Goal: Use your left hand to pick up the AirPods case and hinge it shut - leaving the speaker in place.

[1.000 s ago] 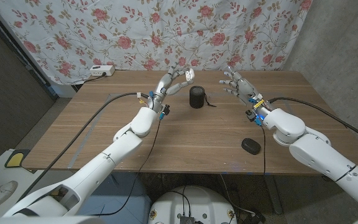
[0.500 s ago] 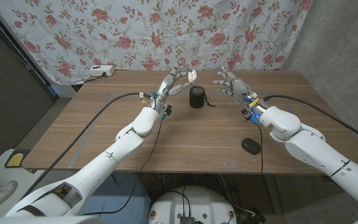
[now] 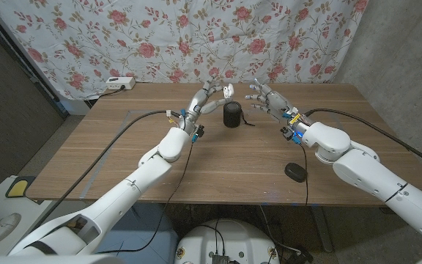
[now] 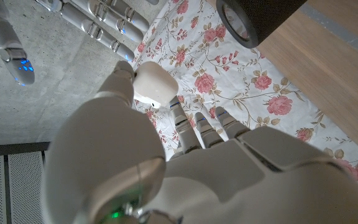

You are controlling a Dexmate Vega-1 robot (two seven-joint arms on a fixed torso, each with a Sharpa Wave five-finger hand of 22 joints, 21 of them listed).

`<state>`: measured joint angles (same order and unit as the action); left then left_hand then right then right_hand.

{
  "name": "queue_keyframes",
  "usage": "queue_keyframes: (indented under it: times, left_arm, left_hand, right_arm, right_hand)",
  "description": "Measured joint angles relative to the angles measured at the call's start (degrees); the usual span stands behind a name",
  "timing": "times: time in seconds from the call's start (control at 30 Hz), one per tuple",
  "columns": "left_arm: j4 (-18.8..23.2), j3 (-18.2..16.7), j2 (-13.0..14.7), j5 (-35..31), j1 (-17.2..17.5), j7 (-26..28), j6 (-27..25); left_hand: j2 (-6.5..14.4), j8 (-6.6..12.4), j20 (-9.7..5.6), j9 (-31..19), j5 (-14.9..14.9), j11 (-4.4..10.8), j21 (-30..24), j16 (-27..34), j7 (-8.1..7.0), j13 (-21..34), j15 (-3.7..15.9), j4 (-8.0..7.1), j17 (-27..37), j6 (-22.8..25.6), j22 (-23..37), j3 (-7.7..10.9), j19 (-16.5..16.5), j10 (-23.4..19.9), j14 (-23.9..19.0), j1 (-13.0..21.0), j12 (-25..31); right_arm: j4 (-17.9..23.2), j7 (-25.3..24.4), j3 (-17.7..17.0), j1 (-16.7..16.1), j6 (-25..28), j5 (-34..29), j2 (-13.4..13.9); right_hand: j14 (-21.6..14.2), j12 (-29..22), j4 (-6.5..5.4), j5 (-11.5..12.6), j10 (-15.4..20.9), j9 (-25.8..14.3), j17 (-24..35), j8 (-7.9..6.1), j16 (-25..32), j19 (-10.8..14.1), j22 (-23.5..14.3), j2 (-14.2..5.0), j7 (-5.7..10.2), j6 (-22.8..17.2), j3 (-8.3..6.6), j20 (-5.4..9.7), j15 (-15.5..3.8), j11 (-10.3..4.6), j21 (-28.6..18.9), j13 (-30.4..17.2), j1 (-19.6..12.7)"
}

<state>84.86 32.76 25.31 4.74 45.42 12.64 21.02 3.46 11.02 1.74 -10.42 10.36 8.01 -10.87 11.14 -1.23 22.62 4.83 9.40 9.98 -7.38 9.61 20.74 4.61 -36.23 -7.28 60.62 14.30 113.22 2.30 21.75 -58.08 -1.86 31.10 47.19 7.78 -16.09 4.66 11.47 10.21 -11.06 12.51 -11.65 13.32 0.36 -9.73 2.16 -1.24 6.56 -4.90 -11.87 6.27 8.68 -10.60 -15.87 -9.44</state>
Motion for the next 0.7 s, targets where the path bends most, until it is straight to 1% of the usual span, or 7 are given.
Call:
queue_keyframes:
  times: [0.23,0.4,0.57,0.7]
  left_arm:
    - [-0.71,0.34,-0.30,0.33,-0.40,-0.58,0.13]
    - [-1.39,0.66,-0.66,0.52,-0.72,-0.97,0.15]
    - [-1.99,0.94,-0.99,0.69,-1.13,-1.29,0.30]
    - [-2.52,1.15,-1.22,0.70,-1.49,-1.44,0.45]
  left_hand:
    - [0.01,0.00,0.00,0.00,0.00,-0.03,0.00,0.00,0.21,0.02,0.19,0.00,0.00,0.22,0.00,0.00,0.00,-0.03,-0.19,-0.03,-0.02]
    - [0.06,0.00,0.00,0.00,-0.01,-0.33,0.00,0.00,0.21,0.03,0.19,0.00,0.00,0.22,0.00,0.00,0.00,-0.33,-0.19,-0.10,-0.05]
    - [0.07,0.01,0.00,0.00,-0.01,-0.33,0.00,0.00,0.22,0.03,0.19,0.00,0.00,0.22,0.00,0.00,0.00,-0.33,-0.19,-0.10,-0.24]
    - [0.08,0.01,0.00,0.00,-0.06,-0.33,0.00,0.00,0.51,0.04,0.19,0.00,0.00,0.52,0.00,0.00,0.00,-0.33,-0.19,-0.10,-0.38]
  right_arm:
    - [-0.12,0.62,0.47,0.92,0.36,-0.13,0.09]
    - [-0.33,1.08,0.75,1.47,0.47,-0.13,0.10]
    - [-0.40,1.35,0.96,1.94,0.73,-0.13,0.18]
    - [-0.40,1.56,1.07,2.23,0.93,-0.13,0.29]
  right_hand:
    - [0.00,0.00,0.00,0.00,0.00,0.00,0.00,0.00,0.00,0.00,0.00,0.00,0.00,0.00,0.00,0.00,0.00,0.00,0.00,-0.02,0.00]
    - [-0.01,0.00,0.00,0.00,0.00,0.00,0.01,0.00,0.00,0.00,0.00,0.00,0.00,0.00,0.00,0.00,-0.01,0.00,0.00,-0.25,0.00]
    - [-0.01,0.00,0.00,0.00,0.00,0.00,0.01,0.00,0.00,-0.32,0.00,0.00,0.00,0.00,0.00,-0.32,-0.01,0.00,0.00,-0.25,0.00]
    - [-0.01,0.00,0.00,0.00,0.00,0.00,0.01,0.00,0.00,-0.32,0.00,0.00,0.00,0.00,0.00,-0.31,-0.01,0.00,0.00,-0.25,0.00]
